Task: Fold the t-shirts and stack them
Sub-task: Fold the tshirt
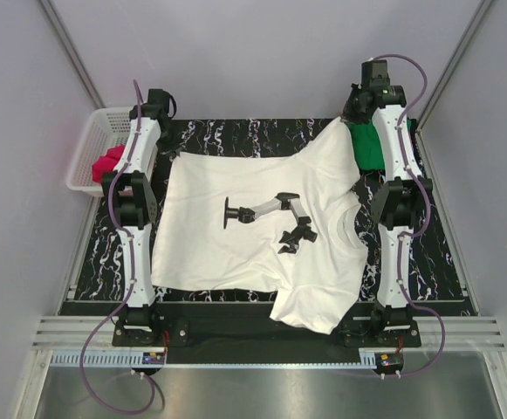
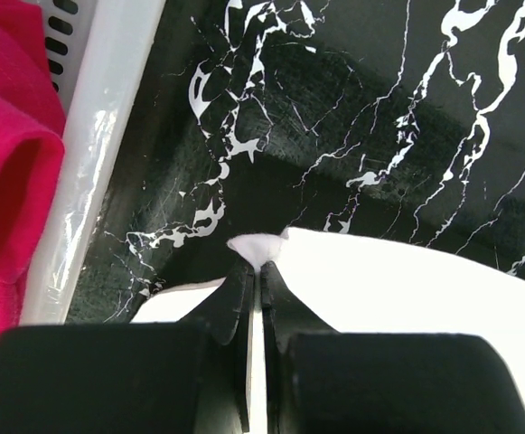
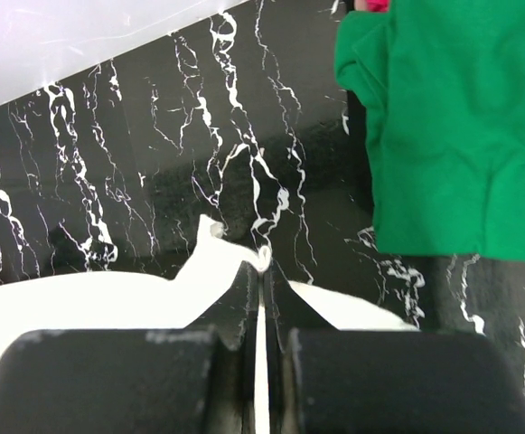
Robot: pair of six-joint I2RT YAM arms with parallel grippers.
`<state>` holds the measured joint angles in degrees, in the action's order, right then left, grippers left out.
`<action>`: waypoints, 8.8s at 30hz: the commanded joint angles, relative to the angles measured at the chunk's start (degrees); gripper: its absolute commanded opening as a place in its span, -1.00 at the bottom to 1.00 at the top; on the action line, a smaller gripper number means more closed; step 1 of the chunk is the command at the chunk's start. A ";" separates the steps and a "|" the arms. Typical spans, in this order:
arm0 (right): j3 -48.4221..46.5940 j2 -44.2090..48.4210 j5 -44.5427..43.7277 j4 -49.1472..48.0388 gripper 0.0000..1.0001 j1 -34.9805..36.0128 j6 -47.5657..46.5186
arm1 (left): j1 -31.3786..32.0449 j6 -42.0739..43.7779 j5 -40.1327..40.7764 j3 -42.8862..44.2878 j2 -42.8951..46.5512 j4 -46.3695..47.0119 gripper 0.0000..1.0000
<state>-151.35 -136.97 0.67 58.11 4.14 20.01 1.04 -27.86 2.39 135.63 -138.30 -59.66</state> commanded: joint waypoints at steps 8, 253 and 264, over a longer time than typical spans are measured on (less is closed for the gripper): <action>-3.87 -1.64 4.25 -4.14 -1.00 -1.42 -1.55 | -0.95 1.22 -2.04 3.15 -0.13 3.06 -1.00; 64.41 26.66 -7.00 -0.44 -0.32 -1.41 10.49 | 20.76 4.57 -8.90 -51.70 36.17 6.13 0.01; 63.72 24.30 -6.21 -1.51 -0.28 -2.12 9.08 | 20.58 3.86 -8.72 -52.49 36.52 5.69 0.01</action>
<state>-86.43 -113.21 -5.04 58.04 2.04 29.26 21.89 -24.01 -7.31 83.81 -104.49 -54.15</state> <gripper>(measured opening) 0.355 0.509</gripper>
